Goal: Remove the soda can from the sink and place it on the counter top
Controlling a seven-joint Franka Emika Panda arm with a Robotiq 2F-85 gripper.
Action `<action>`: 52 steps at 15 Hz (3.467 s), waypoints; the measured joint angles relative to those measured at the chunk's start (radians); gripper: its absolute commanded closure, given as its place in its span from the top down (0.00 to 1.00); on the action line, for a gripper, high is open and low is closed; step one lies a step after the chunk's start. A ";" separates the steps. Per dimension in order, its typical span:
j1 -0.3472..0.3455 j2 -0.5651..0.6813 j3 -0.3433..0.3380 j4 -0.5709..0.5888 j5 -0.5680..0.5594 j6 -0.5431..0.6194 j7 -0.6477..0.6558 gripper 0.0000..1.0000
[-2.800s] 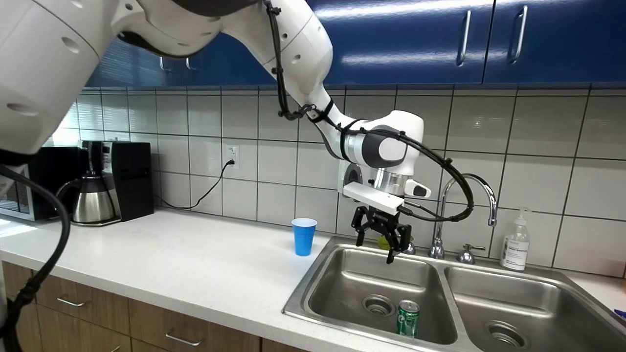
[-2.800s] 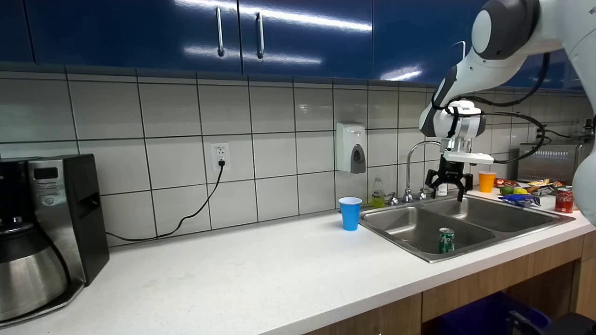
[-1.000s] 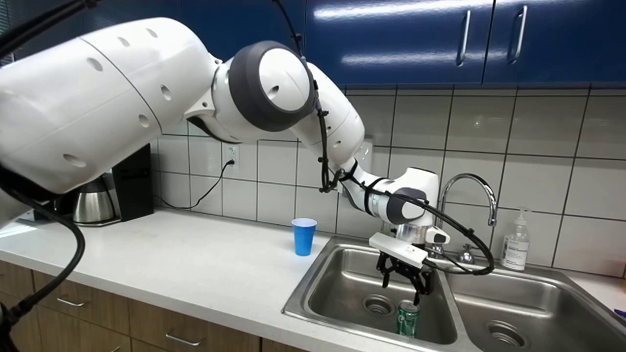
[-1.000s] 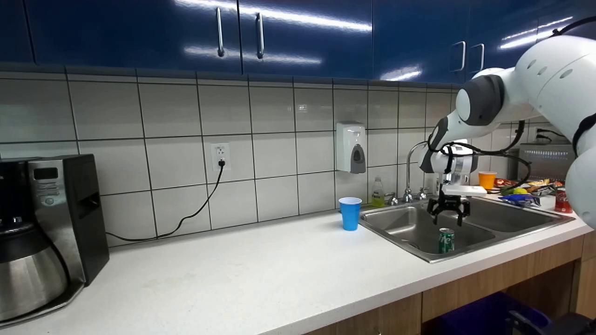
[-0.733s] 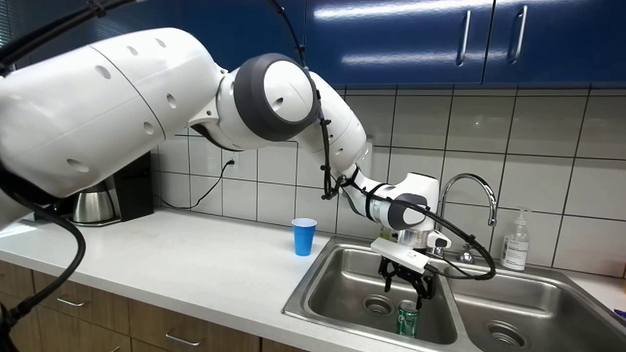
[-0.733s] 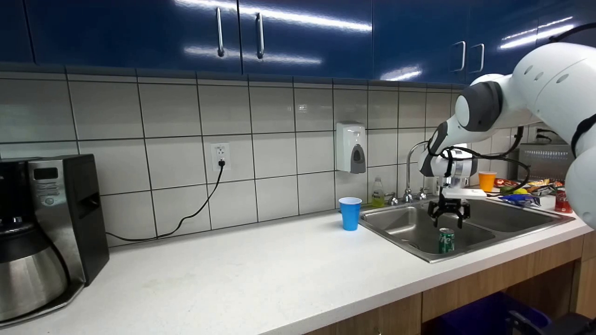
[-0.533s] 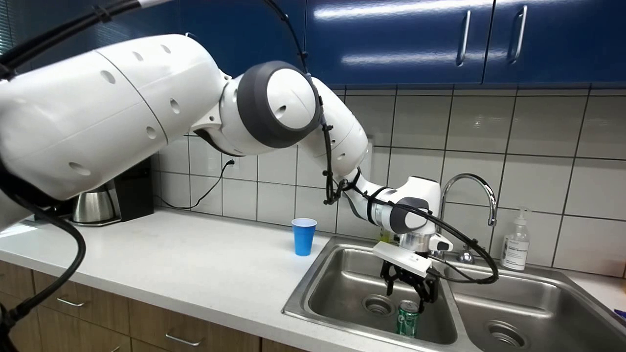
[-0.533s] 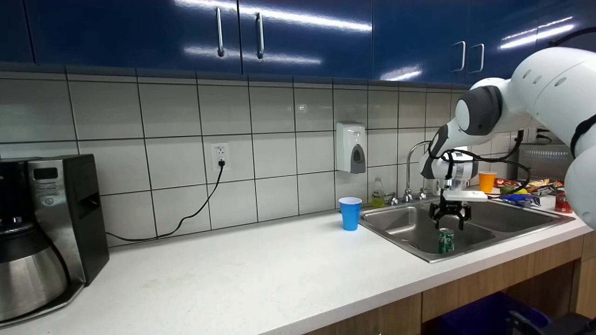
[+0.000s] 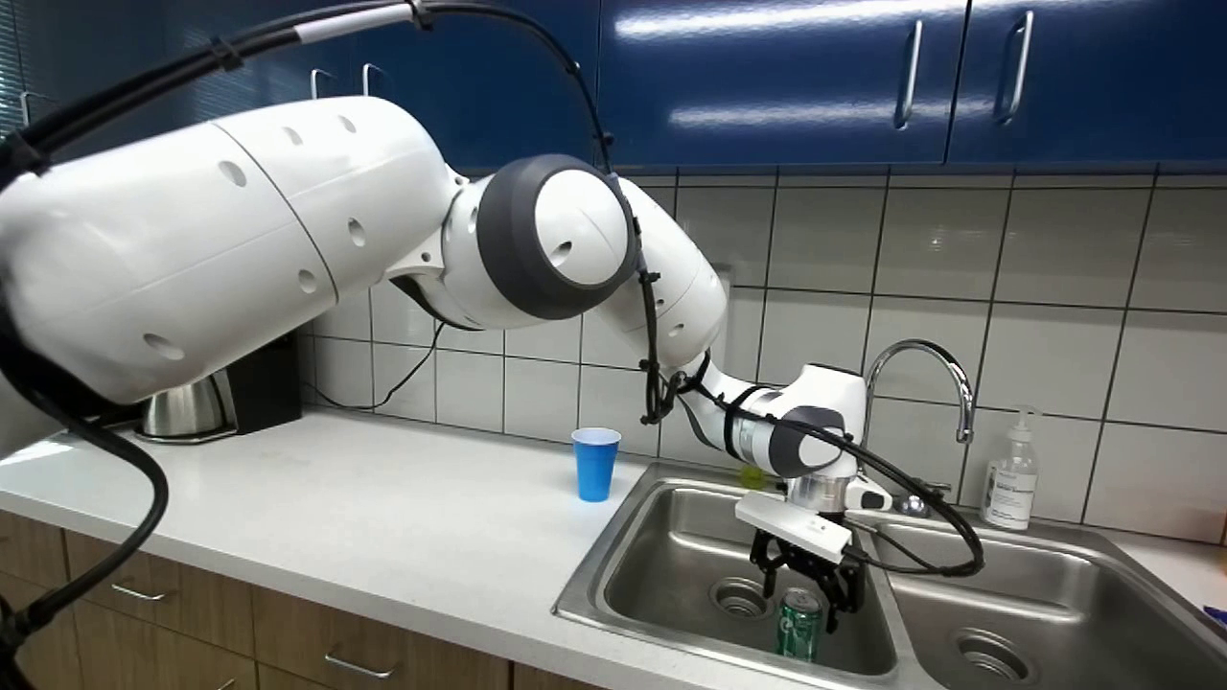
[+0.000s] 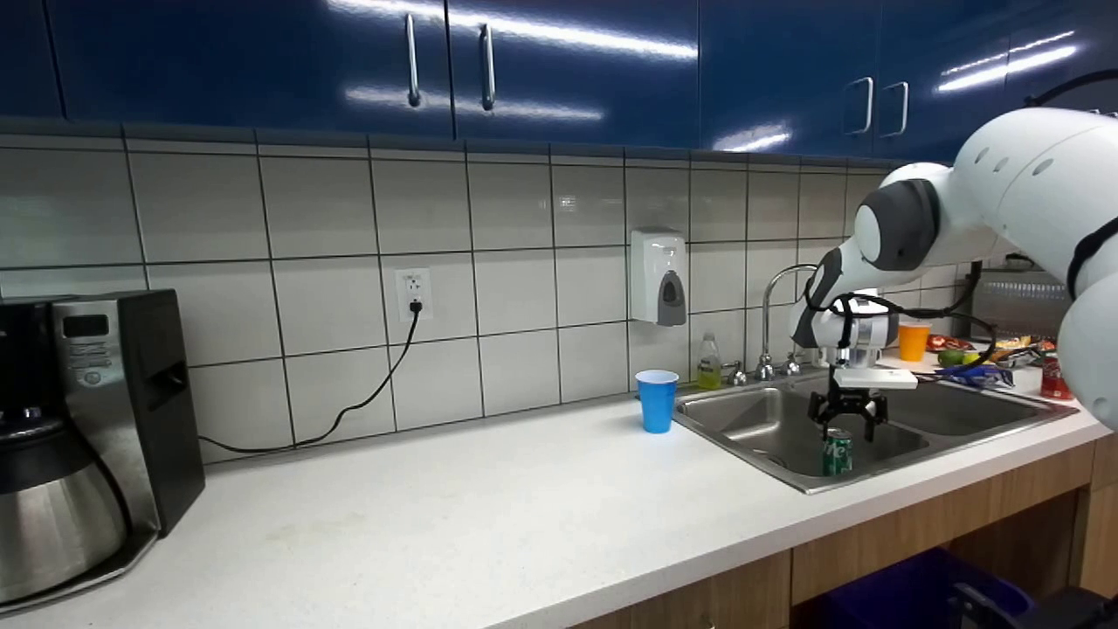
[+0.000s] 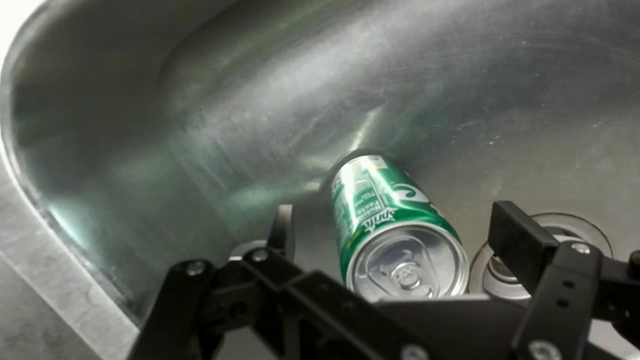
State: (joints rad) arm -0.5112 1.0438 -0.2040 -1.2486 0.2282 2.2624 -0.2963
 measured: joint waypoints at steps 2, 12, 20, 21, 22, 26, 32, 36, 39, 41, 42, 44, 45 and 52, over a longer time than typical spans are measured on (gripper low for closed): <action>-0.001 0.011 0.000 0.014 -0.001 0.000 0.002 1.00; -0.004 0.072 0.000 0.081 -0.020 0.000 0.017 0.97; -0.002 0.088 -0.001 0.100 -0.018 0.000 0.017 0.38; -0.002 0.089 -0.001 0.100 -0.018 0.000 0.017 0.38; -0.002 0.089 -0.001 0.101 -0.018 0.000 0.017 0.38; -0.002 0.089 -0.001 0.101 -0.018 0.000 0.017 0.38; 0.006 0.089 -0.001 0.102 -0.018 0.000 0.017 0.38; 0.025 0.081 -0.001 0.106 -0.018 0.000 0.017 0.38; 0.039 0.064 -0.001 0.106 -0.018 0.001 0.017 0.38; 0.046 0.048 -0.001 0.105 -0.018 0.001 0.017 0.38; 0.049 0.038 -0.001 0.104 -0.018 0.001 0.017 0.38; 0.055 0.014 -0.001 0.097 -0.018 0.001 0.017 0.38; 0.058 -0.001 -0.001 0.089 -0.018 0.001 0.017 0.38; 0.079 -0.145 -0.004 -0.047 -0.018 0.000 0.016 0.38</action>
State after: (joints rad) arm -0.4327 0.8993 -0.2075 -1.2960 0.2097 2.2629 -0.2804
